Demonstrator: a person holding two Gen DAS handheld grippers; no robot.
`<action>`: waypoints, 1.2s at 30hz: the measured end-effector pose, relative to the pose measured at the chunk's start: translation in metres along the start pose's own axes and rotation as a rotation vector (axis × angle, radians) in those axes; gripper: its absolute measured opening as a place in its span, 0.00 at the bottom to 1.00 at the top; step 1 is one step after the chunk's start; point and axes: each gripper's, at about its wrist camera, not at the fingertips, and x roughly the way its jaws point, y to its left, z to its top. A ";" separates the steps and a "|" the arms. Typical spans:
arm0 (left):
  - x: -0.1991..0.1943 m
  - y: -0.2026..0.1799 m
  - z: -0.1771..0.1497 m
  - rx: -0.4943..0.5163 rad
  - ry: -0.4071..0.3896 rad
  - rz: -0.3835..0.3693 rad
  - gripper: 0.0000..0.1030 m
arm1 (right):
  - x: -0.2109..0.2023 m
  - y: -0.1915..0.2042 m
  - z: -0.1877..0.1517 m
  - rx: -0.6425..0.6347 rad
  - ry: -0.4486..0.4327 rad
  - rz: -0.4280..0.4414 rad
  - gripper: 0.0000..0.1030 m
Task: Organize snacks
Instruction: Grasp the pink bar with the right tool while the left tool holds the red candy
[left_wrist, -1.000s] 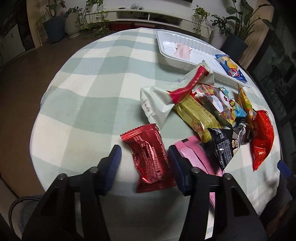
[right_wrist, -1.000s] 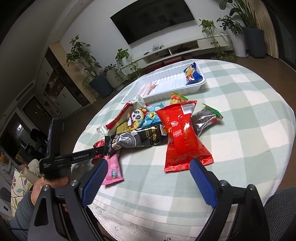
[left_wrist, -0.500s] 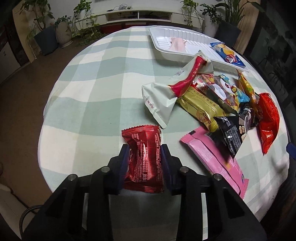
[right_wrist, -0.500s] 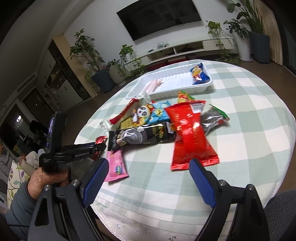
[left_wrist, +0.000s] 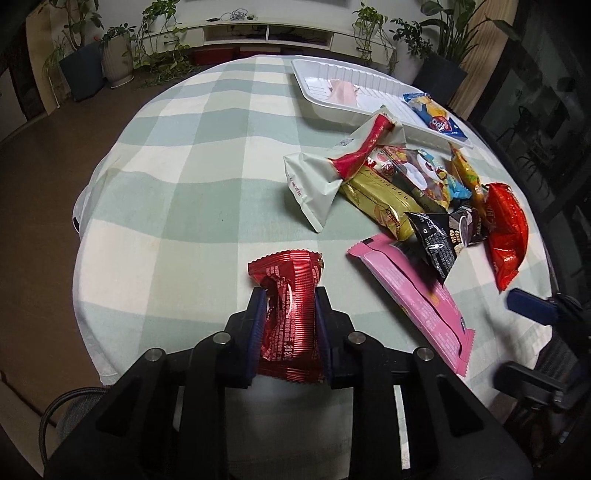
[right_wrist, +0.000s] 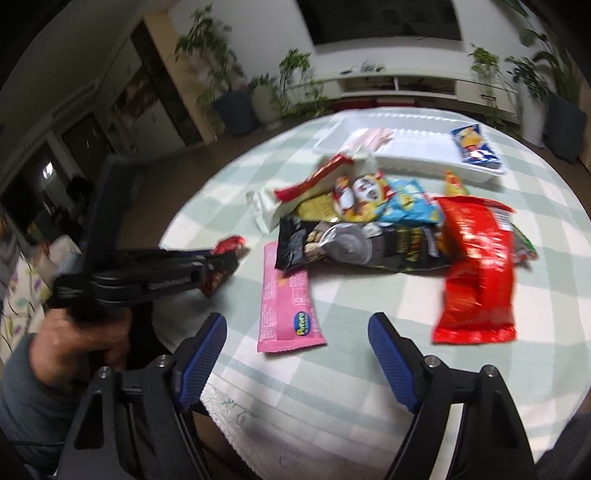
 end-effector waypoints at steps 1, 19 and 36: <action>-0.002 0.002 -0.001 -0.006 -0.004 -0.005 0.23 | 0.006 0.002 0.002 -0.007 0.019 -0.005 0.73; -0.003 0.008 -0.005 -0.022 -0.019 -0.054 0.23 | 0.060 0.029 0.019 -0.166 0.188 -0.121 0.42; -0.006 0.005 -0.010 -0.018 -0.017 -0.090 0.23 | 0.027 0.018 0.007 -0.052 0.190 0.037 0.30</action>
